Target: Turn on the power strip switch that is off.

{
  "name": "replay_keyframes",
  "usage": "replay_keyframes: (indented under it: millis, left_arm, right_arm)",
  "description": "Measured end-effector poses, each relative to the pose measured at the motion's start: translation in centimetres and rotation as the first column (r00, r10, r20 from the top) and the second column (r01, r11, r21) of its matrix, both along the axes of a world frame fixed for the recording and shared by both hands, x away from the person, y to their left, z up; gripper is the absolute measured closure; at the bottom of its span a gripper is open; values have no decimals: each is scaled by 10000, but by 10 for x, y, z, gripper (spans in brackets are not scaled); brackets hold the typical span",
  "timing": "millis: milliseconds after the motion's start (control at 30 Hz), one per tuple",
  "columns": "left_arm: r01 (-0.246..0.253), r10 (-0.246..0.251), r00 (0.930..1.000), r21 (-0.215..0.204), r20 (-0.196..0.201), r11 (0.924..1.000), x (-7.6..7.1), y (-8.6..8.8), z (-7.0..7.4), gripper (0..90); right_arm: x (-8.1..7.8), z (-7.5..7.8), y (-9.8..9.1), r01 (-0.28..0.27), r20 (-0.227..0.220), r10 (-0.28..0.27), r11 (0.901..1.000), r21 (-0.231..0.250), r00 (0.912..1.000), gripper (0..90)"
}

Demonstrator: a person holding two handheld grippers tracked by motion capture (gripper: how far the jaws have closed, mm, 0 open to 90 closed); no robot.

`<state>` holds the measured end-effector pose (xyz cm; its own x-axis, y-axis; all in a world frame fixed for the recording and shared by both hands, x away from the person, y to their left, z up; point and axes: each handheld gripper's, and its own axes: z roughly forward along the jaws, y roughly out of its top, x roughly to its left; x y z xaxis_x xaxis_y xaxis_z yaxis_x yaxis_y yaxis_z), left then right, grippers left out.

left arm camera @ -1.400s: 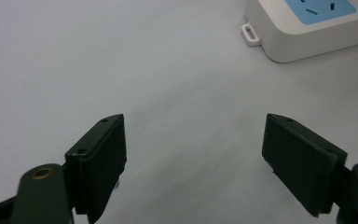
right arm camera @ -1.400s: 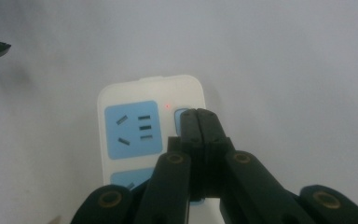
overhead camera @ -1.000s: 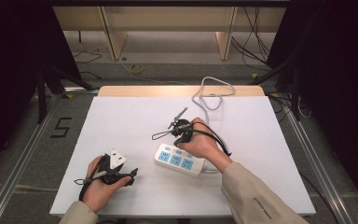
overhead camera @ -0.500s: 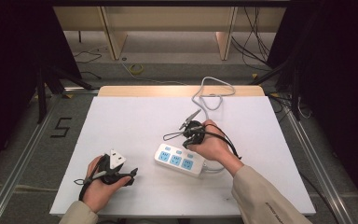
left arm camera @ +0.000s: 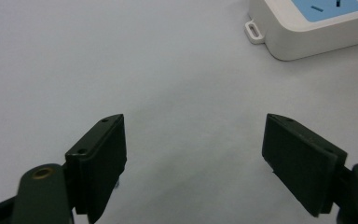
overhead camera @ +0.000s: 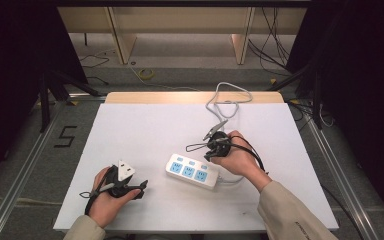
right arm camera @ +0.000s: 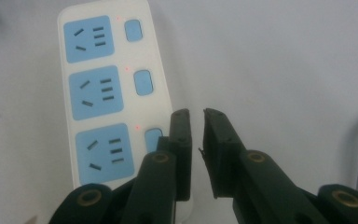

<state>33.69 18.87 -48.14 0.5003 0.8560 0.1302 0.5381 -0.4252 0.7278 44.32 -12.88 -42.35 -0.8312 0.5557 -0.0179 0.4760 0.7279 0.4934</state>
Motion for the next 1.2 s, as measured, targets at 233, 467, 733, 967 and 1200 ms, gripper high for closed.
replay_keyframes:
  millis: [233,467,733,967,1200]
  left_arm:
    - [-25,25,10000,-43,60,10000,0,0,0,218]
    - [-35,36,10000,-52,73,10000,-1,0,0,218]
    - [-36,36,10000,-44,57,10000,-1,0,1,218]
    - [-57,58,10000,-40,67,10000,-1,0,1,218]
    - [-65,65,10000,-115,21,9999,-1,0,1,219]
  right_arm:
    - [-3,-1,-13,215,83,-216,9997,129,9997,801]
    - [-6,-2,-28,399,128,-403,9988,296,9991,787]
    - [-11,-2,-45,685,171,-696,9960,568,9974,761]
    - [-14,-3,-57,872,179,-886,9938,690,9959,735]
    - [-16,-2,-67,1061,256,-1085,9910,816,9938,702]
